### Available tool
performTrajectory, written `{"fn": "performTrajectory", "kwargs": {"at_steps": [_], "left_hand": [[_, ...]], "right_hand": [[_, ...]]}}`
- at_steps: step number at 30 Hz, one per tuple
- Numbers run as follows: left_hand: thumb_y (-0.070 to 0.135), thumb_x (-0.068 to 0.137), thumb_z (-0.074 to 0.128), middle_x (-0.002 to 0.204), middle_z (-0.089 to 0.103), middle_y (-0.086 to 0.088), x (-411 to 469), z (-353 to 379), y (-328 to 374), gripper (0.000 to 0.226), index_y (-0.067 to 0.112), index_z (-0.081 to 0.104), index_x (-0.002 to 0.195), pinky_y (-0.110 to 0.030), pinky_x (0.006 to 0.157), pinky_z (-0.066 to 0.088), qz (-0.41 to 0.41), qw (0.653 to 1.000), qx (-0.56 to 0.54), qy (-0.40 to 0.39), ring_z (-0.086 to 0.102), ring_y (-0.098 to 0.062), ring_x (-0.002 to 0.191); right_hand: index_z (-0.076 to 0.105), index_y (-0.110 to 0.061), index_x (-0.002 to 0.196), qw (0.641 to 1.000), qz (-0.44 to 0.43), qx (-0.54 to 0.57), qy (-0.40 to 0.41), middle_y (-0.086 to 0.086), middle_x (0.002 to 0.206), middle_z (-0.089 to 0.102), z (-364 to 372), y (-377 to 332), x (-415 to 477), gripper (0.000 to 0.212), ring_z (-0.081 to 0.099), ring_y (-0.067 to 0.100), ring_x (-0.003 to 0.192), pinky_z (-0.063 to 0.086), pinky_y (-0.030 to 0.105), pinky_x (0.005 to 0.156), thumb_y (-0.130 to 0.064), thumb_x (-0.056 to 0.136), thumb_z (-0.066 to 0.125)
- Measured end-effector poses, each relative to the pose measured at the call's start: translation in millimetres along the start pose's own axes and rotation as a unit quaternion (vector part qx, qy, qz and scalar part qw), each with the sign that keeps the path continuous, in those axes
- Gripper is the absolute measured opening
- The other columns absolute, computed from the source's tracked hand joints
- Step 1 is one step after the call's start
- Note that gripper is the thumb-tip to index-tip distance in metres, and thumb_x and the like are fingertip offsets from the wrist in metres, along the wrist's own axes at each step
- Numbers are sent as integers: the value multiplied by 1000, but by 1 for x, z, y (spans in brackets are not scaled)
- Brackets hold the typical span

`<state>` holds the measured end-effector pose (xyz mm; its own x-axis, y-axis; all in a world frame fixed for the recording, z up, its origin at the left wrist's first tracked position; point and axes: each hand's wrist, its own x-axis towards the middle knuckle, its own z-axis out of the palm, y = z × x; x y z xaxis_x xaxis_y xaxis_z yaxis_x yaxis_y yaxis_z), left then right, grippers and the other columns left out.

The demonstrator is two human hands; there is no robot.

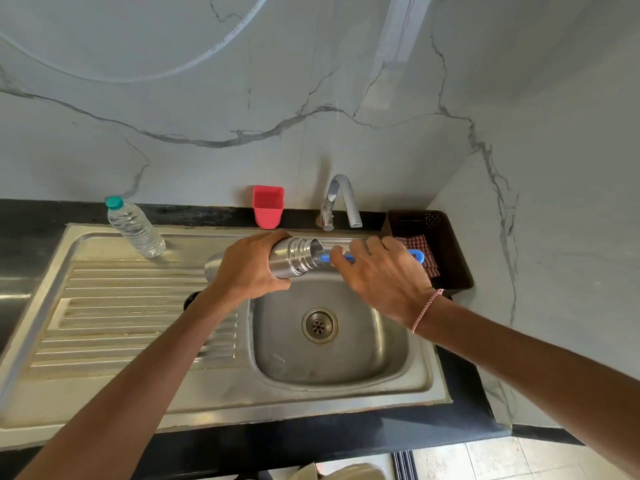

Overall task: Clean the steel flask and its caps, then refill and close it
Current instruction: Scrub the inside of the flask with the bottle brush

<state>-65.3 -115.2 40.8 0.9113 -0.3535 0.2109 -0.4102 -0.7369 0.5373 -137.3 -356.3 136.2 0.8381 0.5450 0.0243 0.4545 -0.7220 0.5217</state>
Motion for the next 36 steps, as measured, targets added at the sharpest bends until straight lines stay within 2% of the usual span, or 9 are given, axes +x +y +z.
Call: {"fn": "performTrajectory", "kwargs": {"at_steps": [4, 7, 8, 10, 12, 17, 21, 26, 36], "left_hand": [[35, 53, 90, 99, 72, 15, -5, 1, 1, 66, 31, 66, 114, -27, 71, 41, 27, 999, 25, -1, 65, -12, 84], [38, 51, 90, 97, 72, 13, -7, 2, -2, 66, 30, 66, 111, -29, 73, 46, 57, 996, 61, 3, 68, -17, 85], [39, 50, 90, 96, 72, 13, -8, 1, -3, 66, 30, 66, 111, -30, 74, 48, 59, 996, 68, 3, 68, -17, 85], [39, 51, 90, 97, 72, 13, -7, 0, -5, 66, 32, 65, 112, -33, 74, 51, 52, 996, 77, -2, 69, -18, 85], [39, 52, 89, 97, 71, 14, -7, -2, -7, 66, 33, 63, 113, -32, 72, 51, 32, 998, 59, -10, 67, -16, 84], [40, 52, 87, 96, 71, 14, -15, -2, -11, 64, 34, 63, 111, -31, 71, 48, 39, 998, 43, -23, 68, -17, 84], [38, 51, 90, 93, 71, 12, -24, -2, -17, 66, 31, 66, 112, -32, 74, 45, 57, 996, 58, -28, 67, -18, 82], [40, 53, 87, 94, 69, 15, -22, -4, -16, 65, 34, 63, 112, -31, 72, 45, 30, 998, 45, -41, 66, -15, 83], [35, 50, 91, 100, 72, 14, -20, -11, -20, 71, 33, 67, 117, -33, 80, 47, 41, 997, 57, -41, 68, -17, 88]], "right_hand": [[57, -16, 115, 953, 57, 255, -156, -3, 64, 41, -9, 4, 12, 17, 53, 21, 54, 38, 33, 49, -20, 106, 43], [67, -15, 96, 711, 206, 601, -302, -3, 62, 41, -13, 16, 23, 34, 37, 11, 47, 29, 26, 46, -31, 110, 41], [68, -15, 98, 719, 198, 593, -305, -4, 63, 42, -14, 17, 25, 33, 37, 11, 48, 29, 25, 46, -32, 110, 42], [63, -18, 108, 914, 92, 337, -208, -5, 69, 49, -11, 9, 20, 23, 53, 17, 59, 39, 27, 56, -31, 109, 44], [59, -18, 112, 991, 31, 83, -104, -1, 73, 57, -10, -7, 9, 14, 59, 23, 62, 41, 34, 58, -25, 102, 52], [58, -21, 115, 981, 26, 159, -109, -7, 62, 42, -18, -11, 8, 18, 34, 16, 47, 25, 28, 45, -21, 100, 47], [70, -20, 95, 823, 102, 492, -267, -8, 62, 48, -20, 20, 15, 37, 38, 7, 49, 32, 22, 54, -37, 109, 41], [60, -17, 106, 990, 13, 84, -110, -1, 73, 57, -17, 1, -9, 12, 53, 20, 56, 34, 31, 52, -20, 101, 49], [58, -26, 98, 910, 37, 364, -196, -7, 70, 54, -14, 32, -9, 28, 44, 6, 52, 29, 19, 51, -36, 111, 35]]}}
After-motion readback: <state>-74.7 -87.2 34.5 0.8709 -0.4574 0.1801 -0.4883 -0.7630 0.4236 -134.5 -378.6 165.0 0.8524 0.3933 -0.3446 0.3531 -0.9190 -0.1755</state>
